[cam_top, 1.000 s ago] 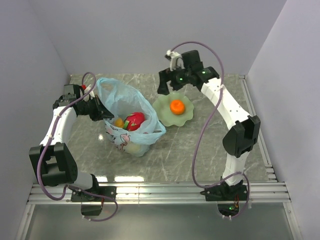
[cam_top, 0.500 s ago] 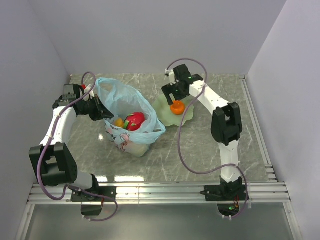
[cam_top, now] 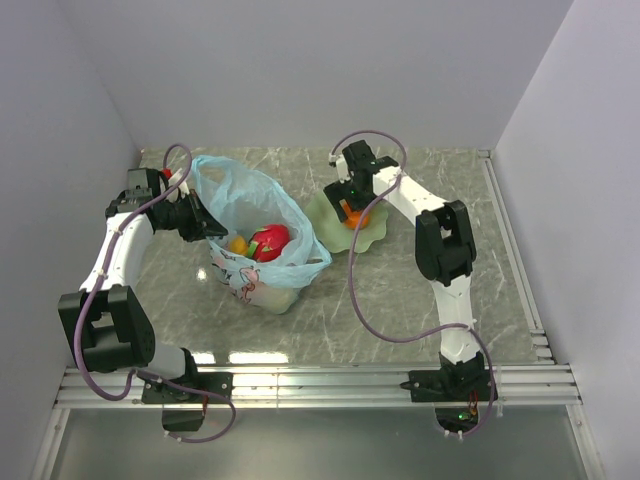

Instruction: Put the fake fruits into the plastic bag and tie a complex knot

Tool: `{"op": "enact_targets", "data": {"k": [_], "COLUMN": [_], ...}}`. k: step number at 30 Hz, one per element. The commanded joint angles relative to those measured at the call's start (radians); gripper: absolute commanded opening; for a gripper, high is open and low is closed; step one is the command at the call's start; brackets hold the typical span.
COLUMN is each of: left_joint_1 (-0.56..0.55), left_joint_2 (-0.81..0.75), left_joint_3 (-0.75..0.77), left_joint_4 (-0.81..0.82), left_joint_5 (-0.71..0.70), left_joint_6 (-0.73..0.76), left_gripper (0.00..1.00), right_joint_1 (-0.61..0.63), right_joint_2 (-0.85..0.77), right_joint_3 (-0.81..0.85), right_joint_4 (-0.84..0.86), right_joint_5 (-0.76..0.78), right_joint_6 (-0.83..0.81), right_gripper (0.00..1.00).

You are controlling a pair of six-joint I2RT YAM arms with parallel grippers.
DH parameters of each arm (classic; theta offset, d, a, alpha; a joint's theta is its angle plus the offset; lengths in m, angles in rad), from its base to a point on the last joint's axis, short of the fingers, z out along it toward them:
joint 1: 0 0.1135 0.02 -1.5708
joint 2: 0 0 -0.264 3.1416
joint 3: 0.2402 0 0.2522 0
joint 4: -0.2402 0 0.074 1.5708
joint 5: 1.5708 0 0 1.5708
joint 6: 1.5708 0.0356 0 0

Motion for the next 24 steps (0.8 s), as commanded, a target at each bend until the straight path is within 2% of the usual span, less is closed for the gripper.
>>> {"op": "enact_targets", "data": {"k": [1, 8, 9, 12, 15, 24], "left_joint_1": [0.006, 0.006, 0.006, 0.004, 0.006, 0.004], "left_joint_2": [-0.001, 0.007, 0.007, 0.005, 0.005, -0.005], "left_joint_3": [0.011, 0.019, 0.021, 0.019, 0.017, -0.002], "left_joint_4": [0.011, 0.008, 0.008, 0.008, 0.012, 0.032], "left_joint_5": [-0.006, -0.001, -0.003, 0.003, 0.006, 0.017], "left_joint_6": [0.020, 0.029, 0.031, 0.034, 0.035, 0.034], "left_gripper": [0.00, 0.00, 0.00, 0.00, 0.00, 0.00], "right_joint_1": [0.008, 0.007, 0.007, 0.005, 0.005, 0.031], "right_joint_2": [0.013, -0.001, -0.006, -0.036, -0.102, -0.281], "right_joint_3": [-0.012, -0.009, -0.005, 0.049, 0.066, 0.194], "right_joint_4": [-0.015, -0.013, -0.018, -0.053, -0.050, -0.018], "right_joint_5": [-0.014, -0.020, -0.019, -0.039, -0.069, -0.339], "right_joint_6": [-0.005, -0.002, -0.002, 0.004, 0.015, 0.107], "right_gripper": [1.00, 0.98, 0.91, 0.80, 0.77, 0.76]}}
